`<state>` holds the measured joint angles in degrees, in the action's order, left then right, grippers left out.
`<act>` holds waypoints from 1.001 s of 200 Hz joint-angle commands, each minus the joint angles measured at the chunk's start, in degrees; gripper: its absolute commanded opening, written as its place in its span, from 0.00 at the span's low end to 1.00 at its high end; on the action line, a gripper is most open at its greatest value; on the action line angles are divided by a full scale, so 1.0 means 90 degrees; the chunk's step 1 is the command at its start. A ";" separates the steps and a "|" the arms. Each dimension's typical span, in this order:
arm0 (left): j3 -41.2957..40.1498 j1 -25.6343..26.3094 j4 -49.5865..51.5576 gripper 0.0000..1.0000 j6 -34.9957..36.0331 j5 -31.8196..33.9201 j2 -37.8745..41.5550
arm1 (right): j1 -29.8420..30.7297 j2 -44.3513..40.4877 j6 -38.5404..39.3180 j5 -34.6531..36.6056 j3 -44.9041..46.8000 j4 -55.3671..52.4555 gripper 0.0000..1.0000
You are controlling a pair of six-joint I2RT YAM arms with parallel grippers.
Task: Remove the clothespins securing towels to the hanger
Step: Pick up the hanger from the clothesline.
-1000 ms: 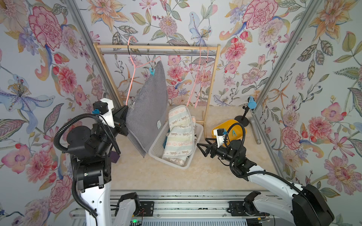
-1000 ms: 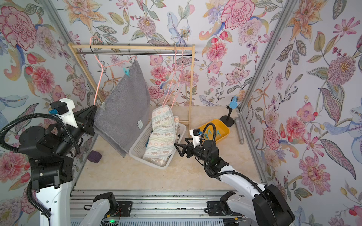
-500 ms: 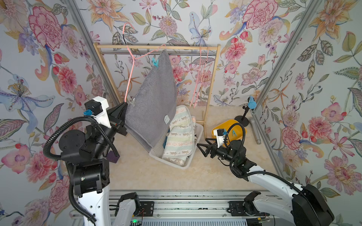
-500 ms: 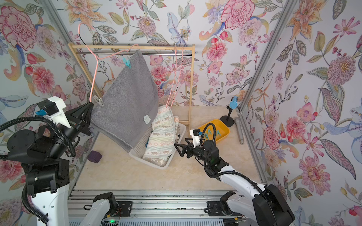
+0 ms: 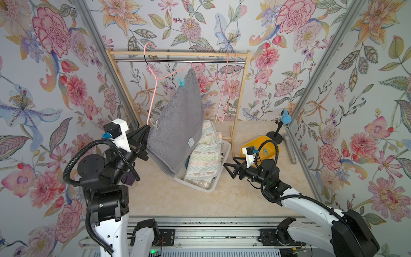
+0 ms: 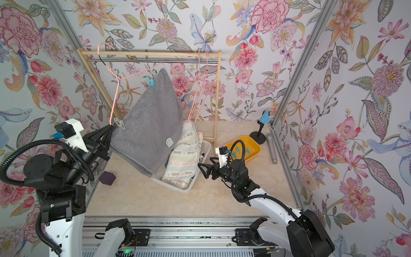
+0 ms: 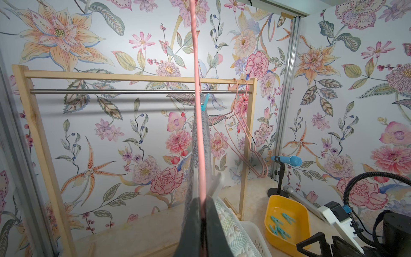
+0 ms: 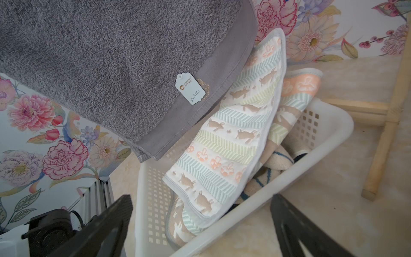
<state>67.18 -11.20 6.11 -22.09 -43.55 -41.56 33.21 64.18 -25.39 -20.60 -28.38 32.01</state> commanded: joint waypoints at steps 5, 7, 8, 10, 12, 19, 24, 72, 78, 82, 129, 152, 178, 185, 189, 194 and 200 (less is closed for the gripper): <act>-0.0253 0.0122 -0.0828 0.00 -0.0193 -0.0029 0.0145 | -0.0048 -0.0015 -0.0055 -0.0073 0.0058 0.0212 1.00; -0.0281 0.0129 -0.0826 0.00 -0.0195 -0.0033 0.0145 | -0.0048 -0.0013 -0.0056 -0.0074 0.0058 0.0213 1.00; -0.0288 0.0140 -0.0826 0.00 -0.0194 -0.0029 0.0145 | -0.0048 -0.0018 -0.0053 -0.0074 0.0058 0.0213 1.00; -0.0306 0.0148 -0.0830 0.00 -0.0193 -0.0025 0.0148 | -0.0045 -0.0014 -0.0051 -0.0074 0.0053 0.0210 1.00; -0.0321 0.0162 -0.0827 0.00 -0.0193 -0.0012 0.0146 | -0.0047 -0.0008 -0.0053 -0.0067 0.0057 0.0220 1.00; -0.0390 0.0221 -0.0835 0.00 -0.0174 0.0032 0.0136 | -0.0048 0.0013 -0.0053 -0.0078 0.0058 0.0227 1.00; -0.0443 0.0285 -0.0830 0.00 -0.0150 0.0077 0.0128 | -0.0048 0.0026 -0.0050 -0.0076 0.0048 0.0232 1.00; -0.0708 0.1601 -0.0331 0.00 0.0805 0.1450 -0.0148 | -0.0038 0.0147 -0.0031 -0.0041 0.0009 0.0232 1.00; -0.0738 0.1857 -0.0307 0.00 0.0915 0.1690 -0.0204 | -0.0046 0.0161 -0.0031 -0.0043 -0.0001 0.0232 1.00; -0.0752 0.2036 -0.0294 0.00 0.0984 0.1877 -0.0245 | -0.0047 0.0171 -0.0031 -0.0044 -0.0010 0.0232 1.00; -0.1214 0.3197 -0.0366 0.00 0.1338 0.3577 -0.0473 | -0.0035 0.0315 -0.0007 -0.0019 -0.0078 0.0232 1.00; -0.1625 0.3226 -0.0476 0.00 0.1207 0.3673 -0.0369 | -0.0045 0.0382 0.0014 0.0003 -0.0108 0.0211 1.00; -0.2148 0.3326 -0.0704 0.00 0.0887 0.3726 -0.0172 | -0.0037 0.0514 0.0018 -0.0002 -0.0190 0.0195 1.00; -0.2302 0.3415 -0.0811 0.00 0.0814 0.3759 -0.0123 | -0.0038 0.0560 0.0012 -0.0011 -0.0222 0.0187 1.00; -0.2389 0.3480 -0.0862 0.00 0.0774 0.3833 -0.0095 | -0.0038 0.0585 0.0018 -0.0011 -0.0243 0.0185 1.00; -0.2483 0.3587 -0.0939 0.00 0.0726 0.3938 -0.0072 | -0.0033 0.0609 0.0018 -0.0018 -0.0271 0.0166 1.00; -0.2625 0.3720 -0.1025 0.00 0.0686 0.4044 -0.0046 | -0.0030 0.0631 0.0016 -0.0007 -0.0305 0.0138 1.00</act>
<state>46.48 19.00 4.16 -13.17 -11.27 -44.14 33.21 68.75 -25.36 -20.56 -28.69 32.25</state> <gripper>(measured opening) 0.056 0.997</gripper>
